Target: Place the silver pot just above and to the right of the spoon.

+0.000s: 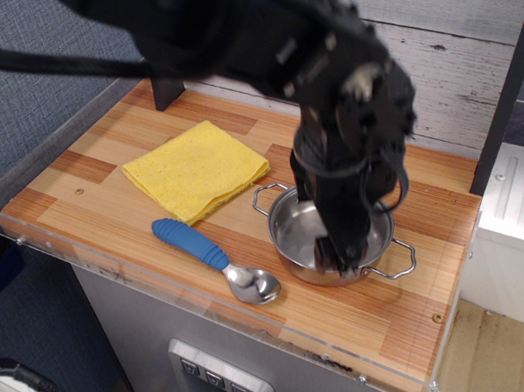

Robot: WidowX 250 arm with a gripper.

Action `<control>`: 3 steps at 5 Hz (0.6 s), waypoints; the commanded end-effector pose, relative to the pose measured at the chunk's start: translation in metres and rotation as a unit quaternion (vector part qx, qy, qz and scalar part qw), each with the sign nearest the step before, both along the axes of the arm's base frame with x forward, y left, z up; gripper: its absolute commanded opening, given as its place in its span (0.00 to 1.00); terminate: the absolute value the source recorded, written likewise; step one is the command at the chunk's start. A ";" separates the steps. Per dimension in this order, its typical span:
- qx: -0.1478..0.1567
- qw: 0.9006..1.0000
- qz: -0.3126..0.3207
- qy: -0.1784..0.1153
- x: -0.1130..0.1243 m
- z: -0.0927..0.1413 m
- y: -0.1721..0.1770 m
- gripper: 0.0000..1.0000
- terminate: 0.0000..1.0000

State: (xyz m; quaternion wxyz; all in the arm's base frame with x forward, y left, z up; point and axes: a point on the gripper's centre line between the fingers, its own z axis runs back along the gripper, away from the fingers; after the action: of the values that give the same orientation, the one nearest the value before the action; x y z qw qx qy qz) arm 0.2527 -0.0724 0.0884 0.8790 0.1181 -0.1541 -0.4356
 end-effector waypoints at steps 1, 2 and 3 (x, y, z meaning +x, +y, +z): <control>-0.012 0.997 0.039 -0.064 -0.007 0.061 0.009 1.00 0.00; -0.035 0.994 0.050 -0.089 -0.009 0.081 0.012 1.00 0.00; -0.039 0.991 0.060 -0.109 -0.011 0.090 0.014 1.00 0.00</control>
State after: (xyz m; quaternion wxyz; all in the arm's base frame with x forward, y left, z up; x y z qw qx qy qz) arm 0.2440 -0.0598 0.1698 0.8890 0.1367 -0.2406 -0.3648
